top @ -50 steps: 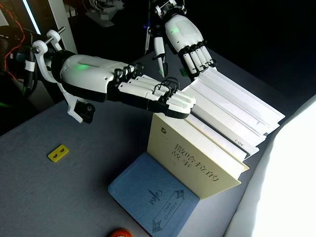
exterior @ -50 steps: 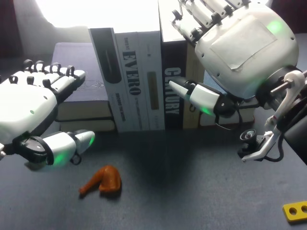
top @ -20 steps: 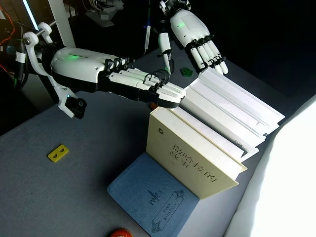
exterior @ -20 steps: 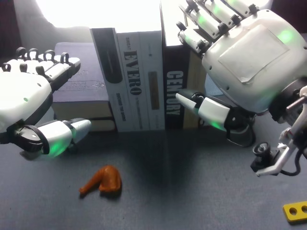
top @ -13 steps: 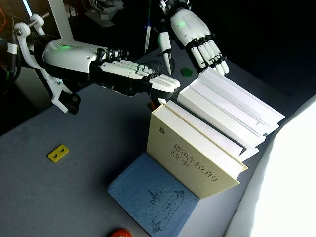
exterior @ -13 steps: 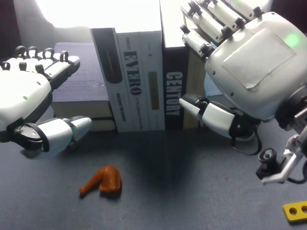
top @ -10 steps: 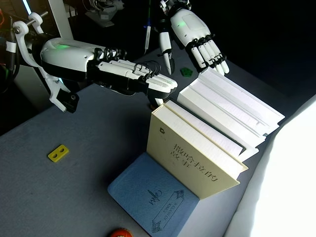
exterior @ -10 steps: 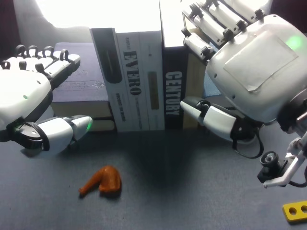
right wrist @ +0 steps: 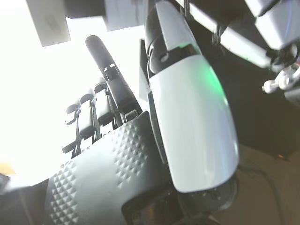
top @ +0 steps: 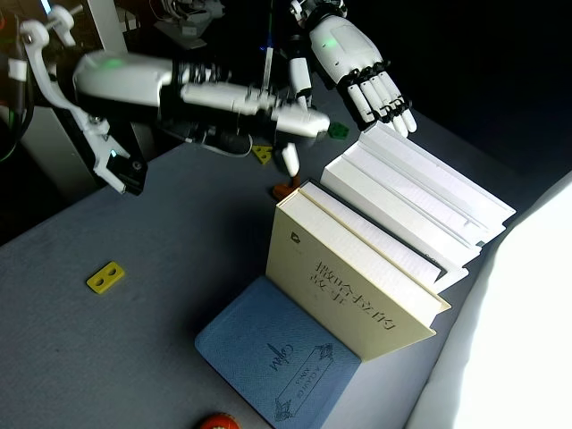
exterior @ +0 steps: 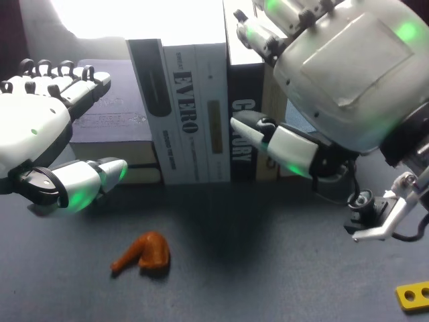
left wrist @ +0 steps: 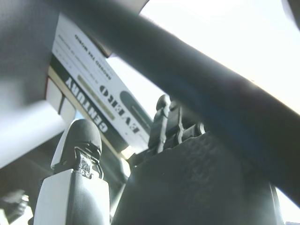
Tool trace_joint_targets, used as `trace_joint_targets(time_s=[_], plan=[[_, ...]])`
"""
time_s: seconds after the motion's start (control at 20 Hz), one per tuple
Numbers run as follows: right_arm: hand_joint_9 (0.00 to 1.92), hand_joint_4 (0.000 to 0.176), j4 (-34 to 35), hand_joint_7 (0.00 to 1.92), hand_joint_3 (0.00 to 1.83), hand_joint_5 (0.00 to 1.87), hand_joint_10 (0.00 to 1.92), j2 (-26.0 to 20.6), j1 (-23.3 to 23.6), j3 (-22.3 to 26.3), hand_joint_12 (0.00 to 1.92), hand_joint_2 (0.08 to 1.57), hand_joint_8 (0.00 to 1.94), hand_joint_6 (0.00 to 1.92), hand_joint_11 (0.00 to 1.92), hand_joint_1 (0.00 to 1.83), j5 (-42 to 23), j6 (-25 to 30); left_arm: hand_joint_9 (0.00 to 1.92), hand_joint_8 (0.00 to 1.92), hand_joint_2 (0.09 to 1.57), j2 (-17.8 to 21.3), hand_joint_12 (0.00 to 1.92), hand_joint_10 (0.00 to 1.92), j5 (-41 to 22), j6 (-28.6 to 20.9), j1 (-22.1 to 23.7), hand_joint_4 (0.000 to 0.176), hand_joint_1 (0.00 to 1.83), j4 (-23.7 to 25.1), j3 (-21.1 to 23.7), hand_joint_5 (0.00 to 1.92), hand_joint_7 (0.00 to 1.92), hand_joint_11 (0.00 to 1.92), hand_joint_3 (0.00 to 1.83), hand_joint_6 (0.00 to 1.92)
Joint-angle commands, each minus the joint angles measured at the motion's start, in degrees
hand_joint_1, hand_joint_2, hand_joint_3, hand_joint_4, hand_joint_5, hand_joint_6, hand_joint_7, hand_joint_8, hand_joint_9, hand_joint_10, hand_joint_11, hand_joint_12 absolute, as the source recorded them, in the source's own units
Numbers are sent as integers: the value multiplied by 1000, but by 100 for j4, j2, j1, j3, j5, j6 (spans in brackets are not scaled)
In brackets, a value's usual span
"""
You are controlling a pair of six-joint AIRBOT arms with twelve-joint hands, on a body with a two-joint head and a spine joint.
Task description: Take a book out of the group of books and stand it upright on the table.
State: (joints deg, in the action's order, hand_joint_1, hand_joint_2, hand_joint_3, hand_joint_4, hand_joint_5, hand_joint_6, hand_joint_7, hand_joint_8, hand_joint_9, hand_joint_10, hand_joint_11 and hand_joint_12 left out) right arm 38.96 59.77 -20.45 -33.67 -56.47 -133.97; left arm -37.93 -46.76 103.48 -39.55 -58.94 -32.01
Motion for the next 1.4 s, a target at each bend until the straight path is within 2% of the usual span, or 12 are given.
trace_joint_targets(time_s=[0.0, 0.4, 0.7, 0.8, 0.85, 0.95, 1.35], plan=[[0, 0, -388, 0, 4, 317, 0, 7, 102, -16, 0, 1199, 0, 766, 0, 193, -470, 34, 6, 8, 1292, 36, 0, 2, -461, 1, 66, 0, 407, 326, -21, 73, 46, 0, 0, 6], [0, 0, -387, 0, 0, 317, 0, 303, 61, -473, 0, 1189, 0, 756, 0, 209, -439, 183, 0, 0, 1305, 41, 0, 0, -470, -49, 75, 0, 366, 323, 28, 50, 28, 0, 3, 0], [0, 0, -370, 0, 1, 309, 0, 477, -56, -751, 0, 1194, 0, 751, 0, 209, -378, 320, 0, 3, 1294, 40, 0, 0, -476, -52, 70, 0, 407, 322, 55, 72, 50, 0, 0, 5], [0, 0, -369, 0, 1, 306, 0, 547, -87, -877, 0, 1195, 0, 746, 0, 221, -369, 363, 0, 0, 1303, 36, 0, 0, -476, -52, 64, 0, 370, 322, 63, 55, 26, 0, 2, 1], [0, 0, -369, 0, 0, 296, 0, 567, -103, -908, 0, 1193, 0, 782, 0, 237, -365, 378, 5, 3, 1297, 35, 0, 2, -476, -52, 62, 0, 413, 322, 64, 72, 33, 0, 0, 7], [0, 0, -369, 0, 1, 295, 0, 590, -190, -933, 0, 1194, 0, 779, 0, 211, -346, 399, 5, 0, 1304, 30, 0, 1, -476, -52, 61, 0, 362, 322, 65, 51, 27, 0, 2, 1], [0, 0, -265, 0, 0, 338, 0, 472, -476, -718, 0, 1189, 0, 718, 0, 221, -287, 109, 0, 4, 1295, 29, 0, 0, -475, -54, 57, 0, 407, 321, 66, 55, 36, 0, 0, 4]])
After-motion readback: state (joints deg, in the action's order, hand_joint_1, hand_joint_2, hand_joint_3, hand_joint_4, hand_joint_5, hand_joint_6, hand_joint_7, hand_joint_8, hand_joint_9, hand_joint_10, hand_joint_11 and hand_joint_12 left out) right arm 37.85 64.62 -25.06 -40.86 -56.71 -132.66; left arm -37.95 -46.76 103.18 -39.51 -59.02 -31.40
